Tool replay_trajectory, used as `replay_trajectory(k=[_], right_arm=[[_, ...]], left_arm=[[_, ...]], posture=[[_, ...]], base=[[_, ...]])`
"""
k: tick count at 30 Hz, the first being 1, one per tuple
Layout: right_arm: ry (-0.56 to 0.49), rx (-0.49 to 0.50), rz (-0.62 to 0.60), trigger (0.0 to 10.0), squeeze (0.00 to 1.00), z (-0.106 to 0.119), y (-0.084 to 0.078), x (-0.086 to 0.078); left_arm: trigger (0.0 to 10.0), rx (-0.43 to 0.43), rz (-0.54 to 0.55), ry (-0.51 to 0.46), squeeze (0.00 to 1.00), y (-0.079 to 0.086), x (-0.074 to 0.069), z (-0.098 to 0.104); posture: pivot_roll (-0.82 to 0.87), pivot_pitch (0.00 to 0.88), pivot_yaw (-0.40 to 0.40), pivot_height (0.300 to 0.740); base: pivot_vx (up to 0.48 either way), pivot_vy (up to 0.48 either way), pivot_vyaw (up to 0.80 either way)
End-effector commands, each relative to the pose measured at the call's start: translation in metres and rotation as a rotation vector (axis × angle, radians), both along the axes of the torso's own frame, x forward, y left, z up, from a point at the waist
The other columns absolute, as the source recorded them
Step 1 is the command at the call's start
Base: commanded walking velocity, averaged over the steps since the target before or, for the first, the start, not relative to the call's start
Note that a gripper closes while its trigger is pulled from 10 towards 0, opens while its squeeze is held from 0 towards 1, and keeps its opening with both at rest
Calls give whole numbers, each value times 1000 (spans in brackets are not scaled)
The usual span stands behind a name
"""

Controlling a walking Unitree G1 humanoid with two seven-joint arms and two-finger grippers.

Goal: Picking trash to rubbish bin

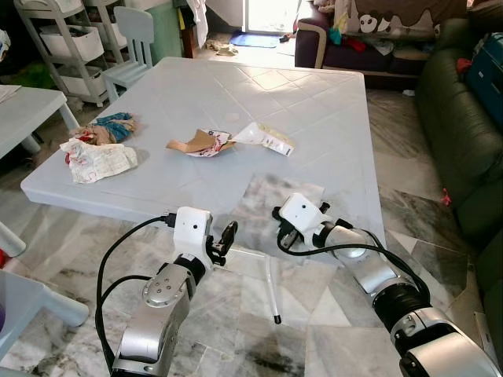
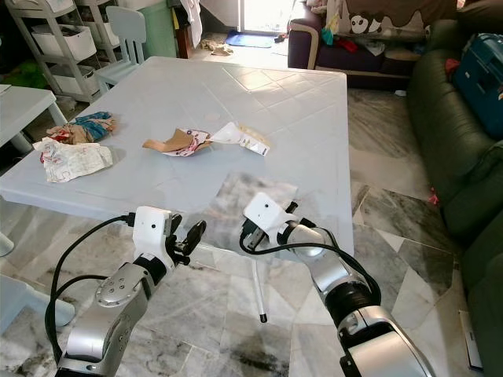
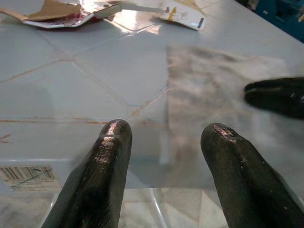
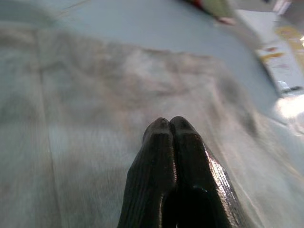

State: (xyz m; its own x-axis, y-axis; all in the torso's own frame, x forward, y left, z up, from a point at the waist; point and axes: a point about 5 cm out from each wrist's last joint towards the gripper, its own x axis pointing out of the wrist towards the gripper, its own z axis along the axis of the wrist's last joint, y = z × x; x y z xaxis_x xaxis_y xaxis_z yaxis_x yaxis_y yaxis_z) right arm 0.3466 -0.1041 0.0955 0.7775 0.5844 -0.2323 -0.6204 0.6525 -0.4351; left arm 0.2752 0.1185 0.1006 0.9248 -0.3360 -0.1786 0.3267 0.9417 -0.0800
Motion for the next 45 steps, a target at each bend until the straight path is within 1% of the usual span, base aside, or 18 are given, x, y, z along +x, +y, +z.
replay_trajectory(k=[1, 2, 3, 4, 7, 13, 14, 15, 16, 17, 19, 22, 26, 27, 28, 31, 38, 45], right_arm=[[-50, 51, -40, 0, 0, 11, -4, 5], [-50, 51, -40, 0, 0, 11, -4, 5], [-168, 133, -98, 0, 0, 35, -7, 13], [-231, 176, -128, 0, 0, 50, -10, 17], [-326, 247, -174, 0, 0, 74, -15, 23], [-381, 298, -207, 0, 0, 94, -23, 26], [-381, 289, -209, 4706, 0, 94, -25, 25], [-368, 288, -206, 10000, 0, 92, -26, 25], [-353, 288, -197, 10000, 0, 90, -26, 24], [-331, 293, -183, 10000, 1000, 87, -26, 22], [-295, 293, -160, 10000, 1000, 82, -26, 19], [-209, 235, -12, 10000, 1000, 68, -18, 5], [-188, 218, 47, 10000, 1000, 66, -16, 0], [-162, 175, 118, 10000, 1000, 63, -15, -7], [-162, 175, 118, 10000, 1000, 63, -15, -7], [-82, 126, 217, 10000, 1000, 55, -14, -20], [-4, 55, 295, 10000, 1000, 40, -11, -34], [-6, -45, 249, 10000, 1000, 31, -22, -33]], left_arm=[[10000, 9, 11, -8, 0, 0, 2, 1], [10000, 9, 11, -8, 0, 0, 2, 1], [10000, 7, 24, -23, 0, 1, 4, 4], [10000, 6, 30, -32, 0, 2, 5, 5], [10000, 3, 40, -44, 0, 3, 7, 7], [10000, 0, 46, -50, 0, 3, 9, 9], [10000, 0, 47, -51, 0, 3, 9, 9], [10000, 0, 48, -52, 0, 3, 9, 9], [10000, -1, 48, -52, 0, 3, 9, 9], [10000, -1, 49, -53, 0, 2, 10, 9], [10000, -2, 50, -54, 0, 2, 10, 9], [10000, -4, 49, -53, 0, 2, 10, 9], [10000, -4, 48, -53, 0, 1, 10, 9], [10000, -6, 48, -52, 0, 1, 10, 8], [10000, -6, 48, -52, 0, 1, 10, 8], [10000, -9, 43, -51, 0, -1, 10, 8], [10000, -6, 32, -43, 0, -3, 9, 6], [10000, 22, -48, 4, 0, 0, 2, -1]], posture=[[-80, 57, -36, 740], [-80, 57, -36, 740], [-82, 55, -34, 740], [-83, 54, -33, 740], [-83, 54, -31, 740], [-83, 51, -30, 740], [-84, 50, -31, 740], [-84, 50, -32, 740], [-84, 50, -32, 740], [-85, 49, -32, 740], [-85, 49, -32, 740], [-86, 49, -33, 740], [-90, 49, -33, 740], [-93, 49, -33, 740], [-93, 49, -33, 740], [-97, 49, -34, 740], [-99, 49, -33, 740], [-92, 47, -29, 740]], base=[[0, 0, 0], [0, 0, 0], [0, 0, 0], [0, 0, 0], [0, 0, 0], [0, 0, 0], [0, 0, 0], [0, 0, 0], [0, 0, 0], [0, 0, 0], [0, 0, 0], [0, 0, 0], [0, 0, 0], [0, 0, 0], [0, 0, 0], [0, 0, 0], [0, 0, 0], [0, 0, 0]])
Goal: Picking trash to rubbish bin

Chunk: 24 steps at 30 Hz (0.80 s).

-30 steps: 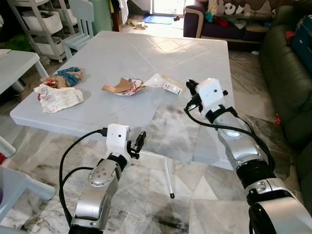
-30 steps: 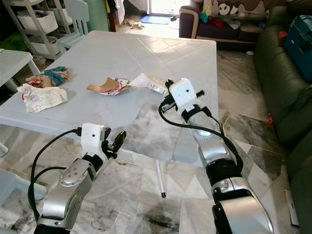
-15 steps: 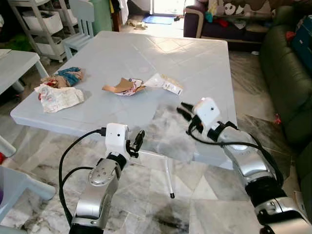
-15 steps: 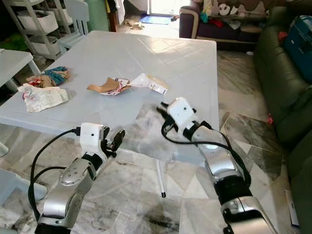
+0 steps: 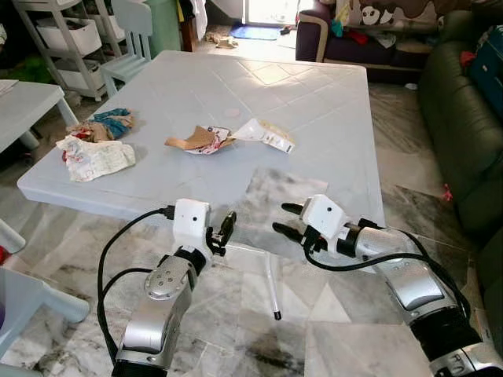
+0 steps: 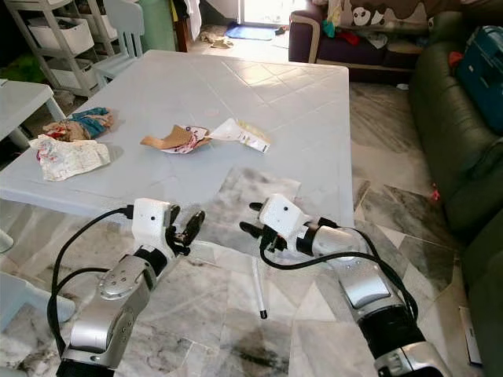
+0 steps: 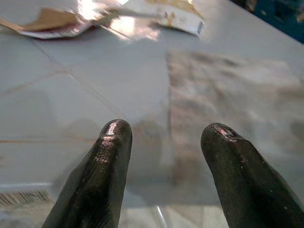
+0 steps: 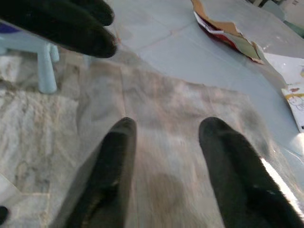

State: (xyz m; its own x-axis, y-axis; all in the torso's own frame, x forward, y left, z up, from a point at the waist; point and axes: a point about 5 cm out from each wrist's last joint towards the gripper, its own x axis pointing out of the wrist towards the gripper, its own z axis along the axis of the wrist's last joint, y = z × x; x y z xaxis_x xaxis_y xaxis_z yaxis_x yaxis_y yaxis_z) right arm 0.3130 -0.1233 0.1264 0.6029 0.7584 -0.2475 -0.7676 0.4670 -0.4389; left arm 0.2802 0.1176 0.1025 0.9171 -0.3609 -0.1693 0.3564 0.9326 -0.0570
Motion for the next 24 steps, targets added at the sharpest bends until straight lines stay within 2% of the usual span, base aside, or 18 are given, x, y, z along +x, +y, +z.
replay_trajectory(k=[1, 10, 17, 18, 24], right_arm=[[-19, -33, -10, 10000, 1000, 0, -3, 0], [-87, -38, -92, 10000, 1000, 8, -11, 10], [-75, -67, -87, 10000, 1000, 5, -10, 15], [-74, -85, -78, 10000, 1000, 3, -9, 17], [-47, -91, -57, 10000, 1000, 1, 7, 28]], left_arm=[[10000, 5, -20, 24, 0, 1, -4, -4], [10000, 24, -45, 26, 0, 10, -9, -2], [10000, 14, -124, 57, 0, 8, -18, 0], [10000, 15, -154, 68, 0, 7, -21, 0], [10000, 21, -179, 96, 0, 8, -29, -3]], posture=[[-92, 47, -29, 740], [-81, 43, -26, 740], [-67, 44, -29, 740], [-64, 45, -29, 740], [-55, 45, -28, 740]], base=[[0, 0, 0], [0, 0, 0], [0, 0, 0], [0, 0, 0], [0, 0, 0]])
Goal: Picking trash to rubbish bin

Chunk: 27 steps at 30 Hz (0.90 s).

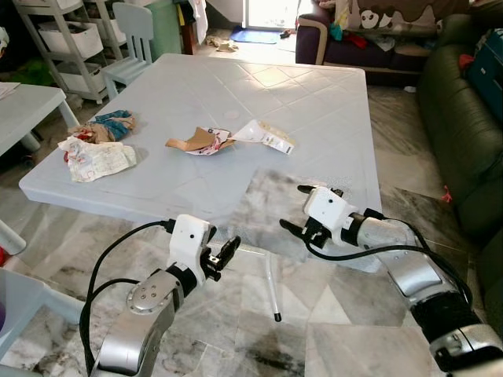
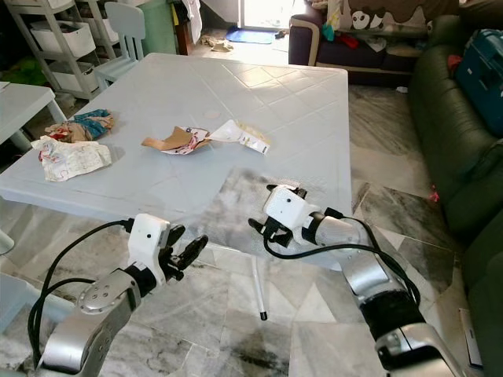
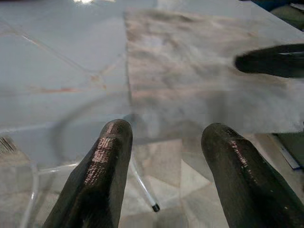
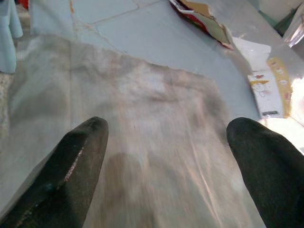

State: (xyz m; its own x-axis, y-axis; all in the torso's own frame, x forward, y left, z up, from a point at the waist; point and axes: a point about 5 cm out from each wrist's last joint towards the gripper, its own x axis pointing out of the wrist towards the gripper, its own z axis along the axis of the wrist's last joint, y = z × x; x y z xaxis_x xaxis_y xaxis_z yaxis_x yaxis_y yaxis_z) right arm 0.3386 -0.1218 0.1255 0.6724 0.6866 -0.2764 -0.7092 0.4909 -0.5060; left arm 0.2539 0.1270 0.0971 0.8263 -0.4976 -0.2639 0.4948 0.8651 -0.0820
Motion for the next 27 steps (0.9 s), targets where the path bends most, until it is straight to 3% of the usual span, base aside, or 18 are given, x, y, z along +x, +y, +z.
replay_trajectory(k=[1, 7, 11, 12, 13, 14, 22, 27], right_arm=[[-1, -11, 24, 10000, 1000, 1, 8, 4], [-3, 15, 14, 10000, 1000, 3, 28, 15], [6, -14, -2, 10000, 1000, 0, 31, 19], [17, -35, -54, 10000, 937, -3, 28, 23], [23, -44, -79, 10000, 937, -5, 26, 24], [62, -65, -99, 10000, 0, -10, 23, 25], [233, -34, -292, 10000, 0, -30, 7, 28], [301, -40, -346, 10000, 0, -42, 1, 25]], left_arm=[[10000, 2, -17, -3, 0, -1, -3, 3], [10000, -2, -29, 9, 0, -2, -4, 5], [10000, 4, -37, 14, 0, -2, -5, 5], [10000, 3, -39, 15, 0, -3, -5, 5], [10000, 2, -41, 16, 0, -3, -5, 5], [10000, 1, -43, 17, 0, -4, -5, 5], [10000, -2, -56, 19, 0, -8, -4, 5], [10000, -1, -63, 16, 0, -10, -3, 6]], posture=[[-54, 43, -27, 740], [-36, 34, -31, 740], [-33, 34, -32, 740], [-32, 34, -33, 740], [-32, 34, -33, 740], [-31, 34, -34, 740], [-33, 36, -32, 740], [-34, 39, -28, 740]], base=[[0, 0, 0], [0, 0, 0], [0, 0, 0], [0, 0, 0], [0, 0, 0], [0, 0, 0], [0, 0, 0], [0, 0, 0]])
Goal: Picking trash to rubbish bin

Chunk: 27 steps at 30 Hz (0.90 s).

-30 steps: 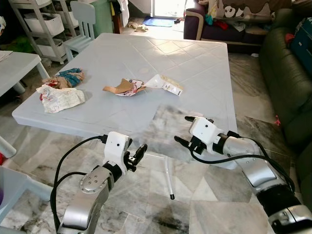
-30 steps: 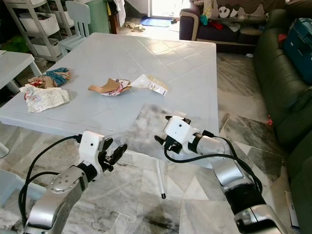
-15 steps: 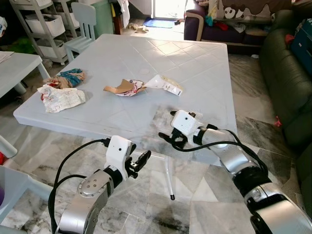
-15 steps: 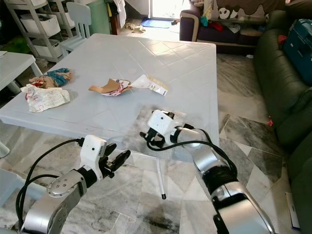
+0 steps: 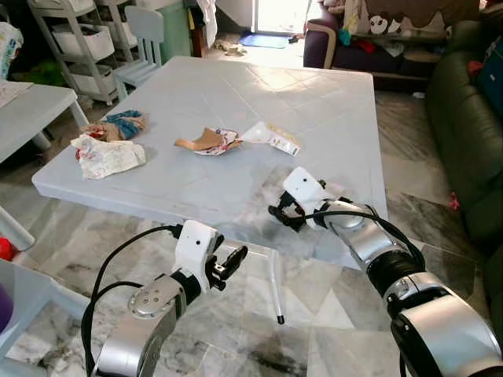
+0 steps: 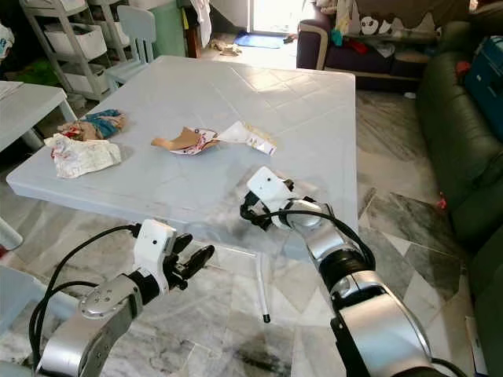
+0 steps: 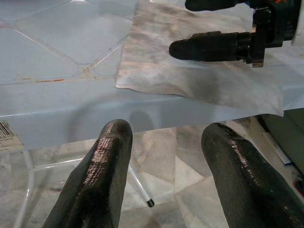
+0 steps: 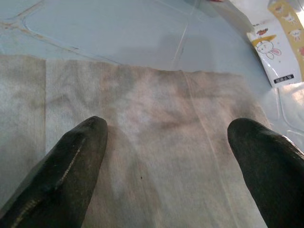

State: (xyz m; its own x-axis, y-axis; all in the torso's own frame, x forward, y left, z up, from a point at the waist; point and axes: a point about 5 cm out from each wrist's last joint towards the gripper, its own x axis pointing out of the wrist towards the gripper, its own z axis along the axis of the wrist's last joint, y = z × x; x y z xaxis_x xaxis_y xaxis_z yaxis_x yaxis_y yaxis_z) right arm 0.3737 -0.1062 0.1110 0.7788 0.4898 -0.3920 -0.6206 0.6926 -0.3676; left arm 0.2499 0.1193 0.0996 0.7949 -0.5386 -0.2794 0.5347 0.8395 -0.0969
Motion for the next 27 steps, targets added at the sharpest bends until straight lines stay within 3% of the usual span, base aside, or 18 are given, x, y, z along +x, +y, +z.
replay_trajectory(k=[1, 2, 3, 5, 6, 13, 27], right_arm=[[134, -57, -58, 10000, 0, -28, -15, -11], [159, -56, -69, 10000, 0, -32, -16, -12], [184, -43, -68, 6471, 0, -35, -15, -14], [211, -28, -66, 6471, 0, -37, -14, -16], [261, -13, -50, 0, 0, -44, -12, -20], [324, 47, -10, 0, 0, -50, 1, -27], [350, 120, 44, 0, 0, -47, 13, -28]], left_arm=[[10000, 4, -14, -6, 0, -2, 1, 3], [10000, 5, -15, -6, 0, -2, 1, 3], [10000, 6, -16, -7, 0, -2, 1, 4], [10000, 6, -16, -7, 0, -2, 1, 4], [10000, 7, -16, -8, 0, -2, 2, 4], [10000, 8, -18, -10, 0, -3, 2, 4], [10000, 9, -26, -12, 0, -4, 4, 4]], posture=[[-34, 39, -28, 740], [-33, 39, -27, 740], [-32, 40, -26, 740], [-32, 40, -26, 740], [-32, 39, -25, 740], [-29, 40, -22, 740], [-32, 33, -16, 740]], base=[[0, 0, 0], [0, 0, 0], [0, 0, 0], [0, 0, 0], [0, 0, 0], [0, 0, 0], [0, 0, 0]])
